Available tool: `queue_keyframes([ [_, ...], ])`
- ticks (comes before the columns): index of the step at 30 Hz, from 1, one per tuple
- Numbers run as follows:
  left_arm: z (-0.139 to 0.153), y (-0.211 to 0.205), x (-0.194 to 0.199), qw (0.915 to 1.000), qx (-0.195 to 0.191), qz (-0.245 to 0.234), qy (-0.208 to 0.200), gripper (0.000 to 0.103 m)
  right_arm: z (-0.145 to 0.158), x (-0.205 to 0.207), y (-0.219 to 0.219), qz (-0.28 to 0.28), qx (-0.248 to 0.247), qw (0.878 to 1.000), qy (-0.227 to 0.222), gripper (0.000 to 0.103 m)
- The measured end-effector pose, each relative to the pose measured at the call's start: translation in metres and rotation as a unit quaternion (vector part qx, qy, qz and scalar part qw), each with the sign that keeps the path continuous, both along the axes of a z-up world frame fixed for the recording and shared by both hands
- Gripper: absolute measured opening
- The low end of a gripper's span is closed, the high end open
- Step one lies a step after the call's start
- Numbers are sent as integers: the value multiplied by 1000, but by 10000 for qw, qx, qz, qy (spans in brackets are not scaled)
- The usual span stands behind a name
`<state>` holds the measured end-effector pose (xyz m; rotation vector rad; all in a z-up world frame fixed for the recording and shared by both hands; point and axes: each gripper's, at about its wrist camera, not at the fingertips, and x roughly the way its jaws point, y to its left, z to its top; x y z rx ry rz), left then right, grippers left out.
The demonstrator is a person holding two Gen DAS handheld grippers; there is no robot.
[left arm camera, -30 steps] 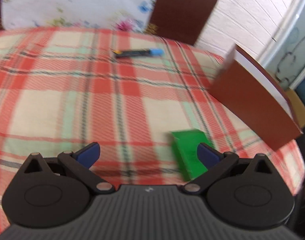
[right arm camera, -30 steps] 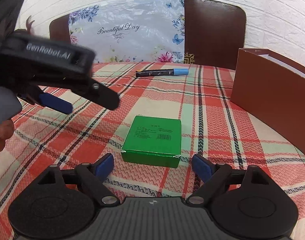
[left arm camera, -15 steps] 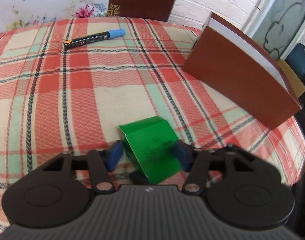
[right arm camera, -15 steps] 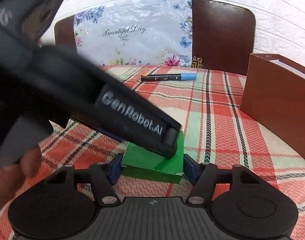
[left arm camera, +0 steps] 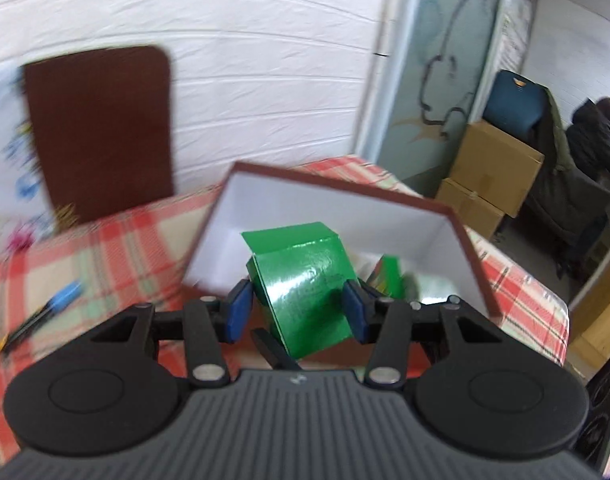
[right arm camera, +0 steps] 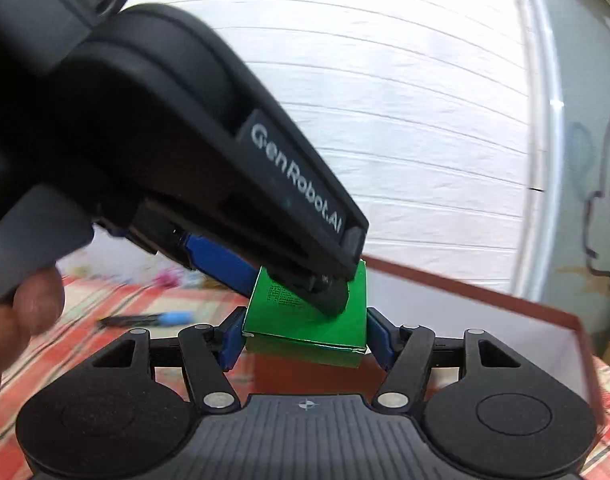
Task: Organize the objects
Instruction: 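Carry the green block into the brown box and release it, then withdraw the left gripper from the box while the right gripper approaches the marker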
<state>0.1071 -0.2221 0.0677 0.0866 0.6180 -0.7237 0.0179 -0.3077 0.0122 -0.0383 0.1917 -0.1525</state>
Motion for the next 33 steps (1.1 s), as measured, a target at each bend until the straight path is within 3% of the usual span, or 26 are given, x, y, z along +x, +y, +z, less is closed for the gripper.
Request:
queue_keyframes([
  [5,-13,-36,20,9998,117,-103,148,53,-12,23,-28,-471,32,9987,195,62],
  [6,-18,-41,22,9997,208,-8,151,55,-14,25,-32,-569,80,9982,177,66],
  [7,-23,-42,25,9994,310,102,137,57,-15,25,-34,-671,110,9976,140,79],
  [8,-27,-40,27,9991,370,182,139,58,-15,24,-34,-752,125,9970,100,82],
  [10,-32,-31,29,9988,355,289,184,65,-16,21,-34,-736,196,9971,80,81],
  [17,-23,-7,3,9979,421,321,-370,69,-21,-1,-11,-776,322,9964,-78,81],
  [21,-24,6,-5,9976,441,417,-339,69,-20,-22,3,-816,103,9965,-125,81],
  [24,-26,18,-11,9976,385,479,-325,76,-17,-29,10,-745,-3,9972,-112,81],
  [29,-34,44,-21,9959,469,684,-369,76,-30,-23,14,-454,237,9984,246,81],
  [33,-54,77,-20,9923,642,1044,-167,76,-48,-8,24,113,788,9905,1118,81],
])
